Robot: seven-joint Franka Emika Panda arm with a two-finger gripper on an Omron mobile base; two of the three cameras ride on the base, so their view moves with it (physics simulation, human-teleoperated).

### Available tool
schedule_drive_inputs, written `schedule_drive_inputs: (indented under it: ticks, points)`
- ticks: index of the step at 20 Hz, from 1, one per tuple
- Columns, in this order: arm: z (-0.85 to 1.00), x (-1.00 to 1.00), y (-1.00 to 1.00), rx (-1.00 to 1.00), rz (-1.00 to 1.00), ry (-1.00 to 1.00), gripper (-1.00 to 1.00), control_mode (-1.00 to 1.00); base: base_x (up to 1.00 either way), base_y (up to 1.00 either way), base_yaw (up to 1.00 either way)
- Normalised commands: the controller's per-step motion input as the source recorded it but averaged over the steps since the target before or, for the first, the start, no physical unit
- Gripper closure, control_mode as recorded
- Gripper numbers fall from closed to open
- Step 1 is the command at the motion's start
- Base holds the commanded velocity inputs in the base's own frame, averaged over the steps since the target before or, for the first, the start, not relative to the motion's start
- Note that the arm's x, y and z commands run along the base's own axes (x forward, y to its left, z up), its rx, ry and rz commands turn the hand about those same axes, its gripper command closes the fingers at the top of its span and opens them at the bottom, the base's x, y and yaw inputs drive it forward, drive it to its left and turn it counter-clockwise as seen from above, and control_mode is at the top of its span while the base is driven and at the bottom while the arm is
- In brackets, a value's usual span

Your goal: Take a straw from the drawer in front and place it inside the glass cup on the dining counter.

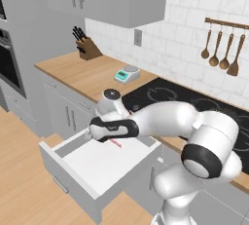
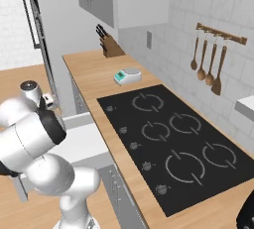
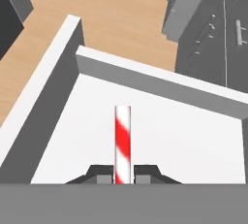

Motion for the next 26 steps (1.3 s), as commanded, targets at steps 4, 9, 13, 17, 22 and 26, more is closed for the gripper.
schedule_drive_inputs:
  ticks: [4, 9, 13, 17, 22, 26]
  points:
    - [1.00, 0.00, -0.13, 0.00, -0.10, -0.10, 1.00, -1.00, 0.00, 0.00, 0.00]
    - [1.00, -0.08, -0.54, 0.00, -0.09, -0.05, 1.00, -1.00, 0.00, 0.00, 0.00]
    - [1.00, -0.19, -0.84, 0.00, -0.07, -0.01, 1.00, -1.00, 0.00, 0.00, 0.00]
    - [0.81, -0.28, -0.87, 0.00, -0.07, -0.08, 1.00, -1.00, 0.00, 0.00, 0.00]
    - [0.24, -0.37, -0.87, 0.01, -0.10, -0.24, 1.00, -1.00, 0.00, 0.00, 0.00]
    - [-0.02, -0.22, -0.70, 0.08, -0.12, -0.25, 1.00, -1.00, 0.00, 0.00, 0.00]
